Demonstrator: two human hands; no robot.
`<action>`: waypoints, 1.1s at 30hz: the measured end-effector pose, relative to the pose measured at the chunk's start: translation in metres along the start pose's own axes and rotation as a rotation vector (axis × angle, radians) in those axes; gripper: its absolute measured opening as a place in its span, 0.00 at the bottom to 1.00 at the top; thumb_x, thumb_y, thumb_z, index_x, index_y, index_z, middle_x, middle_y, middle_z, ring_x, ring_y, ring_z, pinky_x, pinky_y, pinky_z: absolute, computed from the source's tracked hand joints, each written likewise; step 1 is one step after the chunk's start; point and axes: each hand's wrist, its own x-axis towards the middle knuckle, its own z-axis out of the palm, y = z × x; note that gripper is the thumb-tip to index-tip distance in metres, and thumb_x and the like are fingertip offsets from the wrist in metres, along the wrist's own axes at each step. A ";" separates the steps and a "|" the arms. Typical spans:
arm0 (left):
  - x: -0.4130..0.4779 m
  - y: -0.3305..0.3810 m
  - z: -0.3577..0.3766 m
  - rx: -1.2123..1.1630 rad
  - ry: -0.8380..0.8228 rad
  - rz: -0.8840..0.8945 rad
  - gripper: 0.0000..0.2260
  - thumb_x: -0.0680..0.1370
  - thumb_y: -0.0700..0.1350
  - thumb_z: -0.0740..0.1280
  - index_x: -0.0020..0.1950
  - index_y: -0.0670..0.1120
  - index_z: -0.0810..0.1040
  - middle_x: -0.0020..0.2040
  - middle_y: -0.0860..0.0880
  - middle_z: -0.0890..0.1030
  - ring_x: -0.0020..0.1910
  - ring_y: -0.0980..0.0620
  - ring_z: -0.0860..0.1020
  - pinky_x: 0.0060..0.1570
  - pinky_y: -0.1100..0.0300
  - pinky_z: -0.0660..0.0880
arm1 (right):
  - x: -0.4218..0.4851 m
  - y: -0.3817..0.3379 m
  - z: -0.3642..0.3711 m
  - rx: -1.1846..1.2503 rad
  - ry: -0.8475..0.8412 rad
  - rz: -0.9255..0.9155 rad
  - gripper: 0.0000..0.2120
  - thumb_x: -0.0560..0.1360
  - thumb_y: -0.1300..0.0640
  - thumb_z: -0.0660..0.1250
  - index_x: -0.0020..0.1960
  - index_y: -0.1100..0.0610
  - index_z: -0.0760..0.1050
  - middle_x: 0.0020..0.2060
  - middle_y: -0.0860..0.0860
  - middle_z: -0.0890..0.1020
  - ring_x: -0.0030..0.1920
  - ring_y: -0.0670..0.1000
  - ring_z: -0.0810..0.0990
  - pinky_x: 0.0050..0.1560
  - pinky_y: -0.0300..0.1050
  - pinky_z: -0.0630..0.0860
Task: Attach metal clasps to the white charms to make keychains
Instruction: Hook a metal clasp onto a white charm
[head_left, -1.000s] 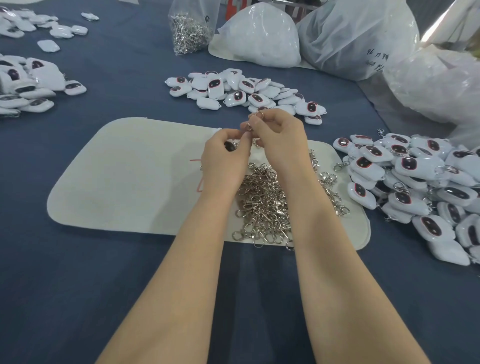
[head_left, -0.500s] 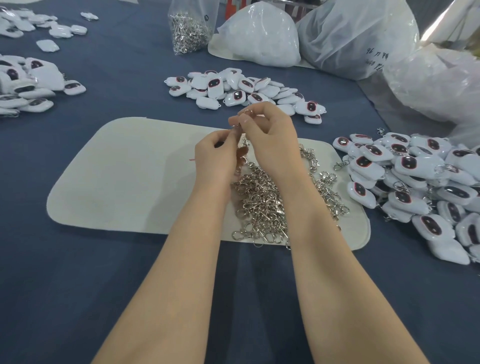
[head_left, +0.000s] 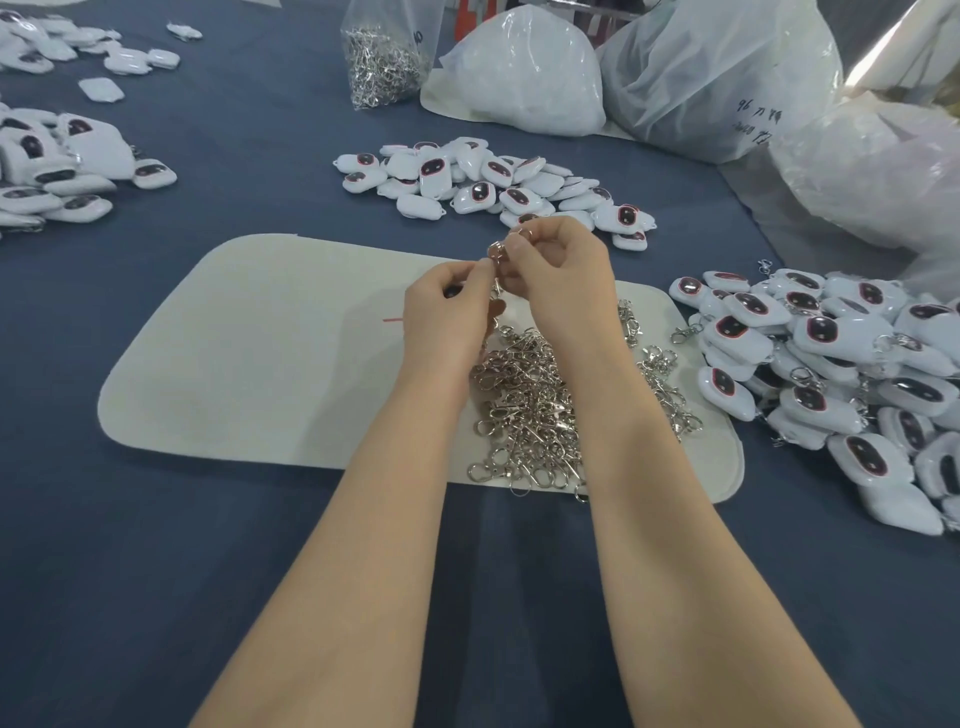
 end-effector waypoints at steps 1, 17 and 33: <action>0.000 0.000 0.000 0.001 -0.003 -0.001 0.07 0.77 0.47 0.67 0.49 0.45 0.80 0.37 0.49 0.79 0.29 0.60 0.78 0.27 0.64 0.69 | 0.000 0.000 0.000 -0.015 0.000 0.002 0.06 0.77 0.64 0.64 0.43 0.56 0.72 0.38 0.52 0.83 0.35 0.46 0.81 0.44 0.42 0.80; 0.001 0.002 -0.003 0.108 0.125 0.099 0.06 0.78 0.44 0.66 0.41 0.50 0.76 0.38 0.51 0.79 0.42 0.51 0.81 0.48 0.40 0.78 | 0.003 0.011 0.001 -0.395 -0.057 -0.044 0.04 0.74 0.60 0.64 0.47 0.53 0.72 0.40 0.43 0.76 0.43 0.46 0.75 0.40 0.29 0.69; 0.002 -0.003 -0.002 0.461 0.157 0.313 0.03 0.79 0.42 0.62 0.47 0.48 0.74 0.51 0.47 0.79 0.46 0.53 0.74 0.45 0.66 0.67 | 0.001 0.008 0.002 -0.390 -0.184 -0.008 0.06 0.76 0.62 0.64 0.52 0.58 0.76 0.46 0.55 0.83 0.43 0.50 0.79 0.45 0.41 0.75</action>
